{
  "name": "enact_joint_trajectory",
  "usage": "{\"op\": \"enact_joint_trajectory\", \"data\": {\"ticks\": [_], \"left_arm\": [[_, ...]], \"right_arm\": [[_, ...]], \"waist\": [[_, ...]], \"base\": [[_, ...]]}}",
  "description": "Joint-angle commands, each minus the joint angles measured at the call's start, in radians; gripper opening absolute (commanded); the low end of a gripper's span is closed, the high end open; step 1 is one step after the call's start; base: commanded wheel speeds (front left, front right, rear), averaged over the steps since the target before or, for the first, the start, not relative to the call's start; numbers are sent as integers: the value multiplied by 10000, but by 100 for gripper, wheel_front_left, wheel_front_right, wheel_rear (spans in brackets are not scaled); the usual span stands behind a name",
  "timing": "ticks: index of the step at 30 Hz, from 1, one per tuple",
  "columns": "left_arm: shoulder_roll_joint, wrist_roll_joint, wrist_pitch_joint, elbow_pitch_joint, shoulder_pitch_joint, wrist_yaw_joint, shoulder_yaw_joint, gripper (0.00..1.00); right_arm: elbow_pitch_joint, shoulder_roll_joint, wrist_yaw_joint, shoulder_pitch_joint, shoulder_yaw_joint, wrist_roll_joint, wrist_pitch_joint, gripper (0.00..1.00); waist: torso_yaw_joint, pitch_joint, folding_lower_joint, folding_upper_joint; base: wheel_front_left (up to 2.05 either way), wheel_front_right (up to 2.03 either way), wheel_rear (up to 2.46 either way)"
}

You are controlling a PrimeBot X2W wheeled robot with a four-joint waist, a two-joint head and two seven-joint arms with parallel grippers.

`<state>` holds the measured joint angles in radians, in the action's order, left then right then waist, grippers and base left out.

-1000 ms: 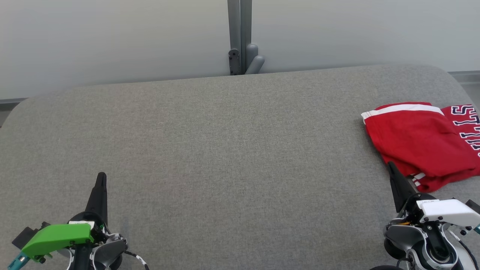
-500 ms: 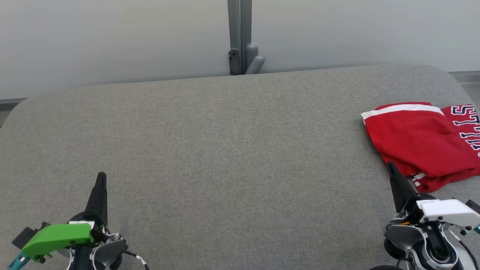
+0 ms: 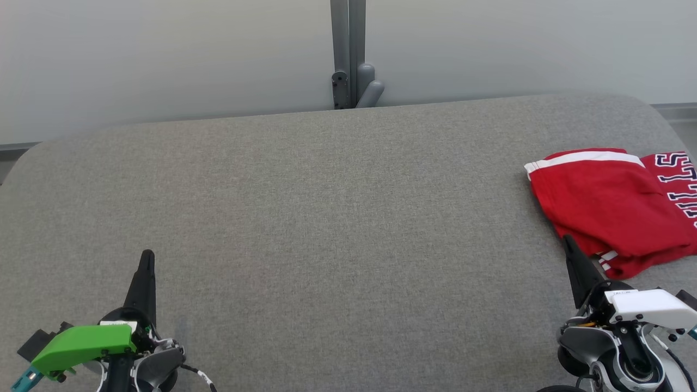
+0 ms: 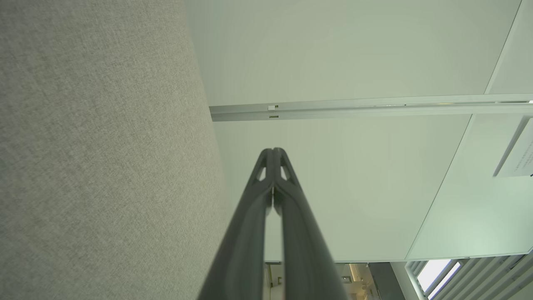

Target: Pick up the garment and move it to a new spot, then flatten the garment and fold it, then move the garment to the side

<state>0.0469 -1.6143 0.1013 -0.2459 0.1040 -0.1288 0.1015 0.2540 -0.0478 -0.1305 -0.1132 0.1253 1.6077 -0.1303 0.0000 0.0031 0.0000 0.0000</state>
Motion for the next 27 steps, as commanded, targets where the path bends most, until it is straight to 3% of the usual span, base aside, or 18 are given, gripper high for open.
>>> {"op": "enact_joint_trajectory", "data": {"ticks": [1, 27], "left_arm": [[62, -2, 9, 18, 116, -39, 47, 0], [62, -2, 9, 20, 115, -39, 46, 0]], "right_arm": [[18, -47, -4, -104, 0, 53, -1, 0], [18, -47, -4, -104, 1, 53, 0, 0]], "waist": [[0, 0, 0, 0], [0, 0, 0, 0]], "base": [[0, 0, 0], [0, 0, 0]]}}
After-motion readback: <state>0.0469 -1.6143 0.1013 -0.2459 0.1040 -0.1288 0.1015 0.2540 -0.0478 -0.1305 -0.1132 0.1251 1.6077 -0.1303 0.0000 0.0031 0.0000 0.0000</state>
